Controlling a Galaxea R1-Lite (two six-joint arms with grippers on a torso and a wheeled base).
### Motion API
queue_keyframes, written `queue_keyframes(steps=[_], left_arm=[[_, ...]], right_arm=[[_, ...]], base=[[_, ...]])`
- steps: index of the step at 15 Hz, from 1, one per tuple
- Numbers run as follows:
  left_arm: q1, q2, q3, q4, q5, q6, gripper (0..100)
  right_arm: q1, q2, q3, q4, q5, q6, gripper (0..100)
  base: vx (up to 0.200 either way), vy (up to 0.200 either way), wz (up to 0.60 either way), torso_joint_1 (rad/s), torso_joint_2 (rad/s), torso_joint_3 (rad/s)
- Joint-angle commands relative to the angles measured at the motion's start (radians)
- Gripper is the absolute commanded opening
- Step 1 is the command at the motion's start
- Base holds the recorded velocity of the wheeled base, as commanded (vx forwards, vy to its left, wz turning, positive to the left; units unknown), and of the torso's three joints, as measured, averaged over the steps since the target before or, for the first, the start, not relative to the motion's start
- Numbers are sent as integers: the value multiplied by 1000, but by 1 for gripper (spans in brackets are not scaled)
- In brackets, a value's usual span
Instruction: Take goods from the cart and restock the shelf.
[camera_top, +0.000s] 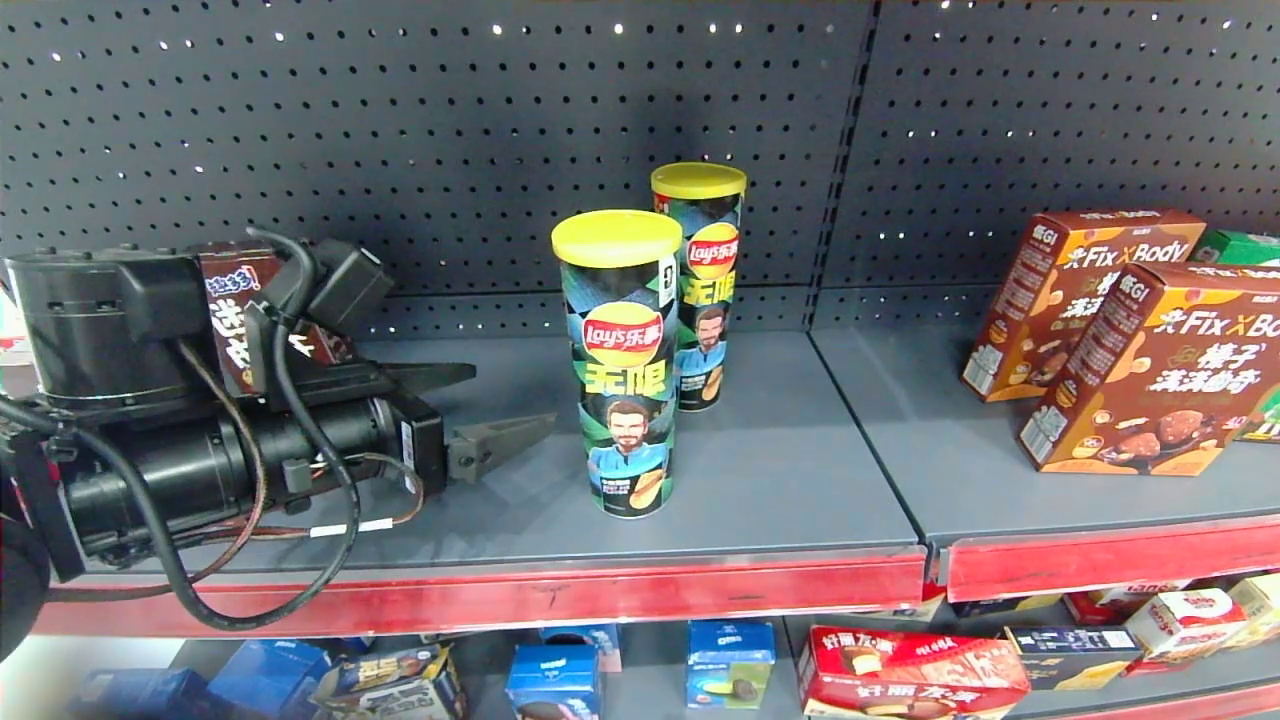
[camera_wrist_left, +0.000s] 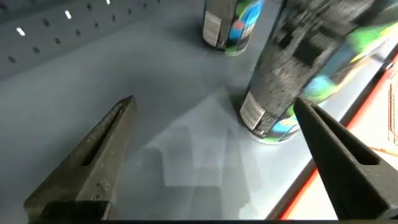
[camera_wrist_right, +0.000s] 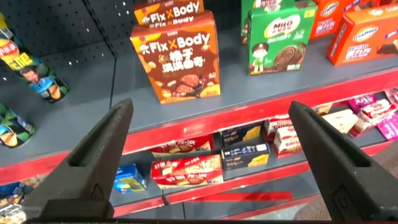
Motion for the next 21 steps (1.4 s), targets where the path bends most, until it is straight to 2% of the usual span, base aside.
queue_keyframes(steps=[1, 3, 7, 21], left_arm=[[0, 47, -12, -3, 0, 1, 100], [-9, 74, -21, -3, 1, 15, 100], [-18, 93, -32, -3, 1, 15, 100], [-115, 147, -89, -3, 28, 15, 100]], right_arm=[[0, 15, -16, -1, -1, -1, 100], [0, 12, -16, 1, -1, -1, 100], [0, 6, -15, 2, -1, 0, 100], [-1, 2, -4, 12, -1, 0, 100]], base=[[0, 0, 0, 0, 0, 0], [0, 0, 0, 0, 0, 0], [0, 0, 0, 0, 0, 0], [0, 0, 0, 0, 0, 0]])
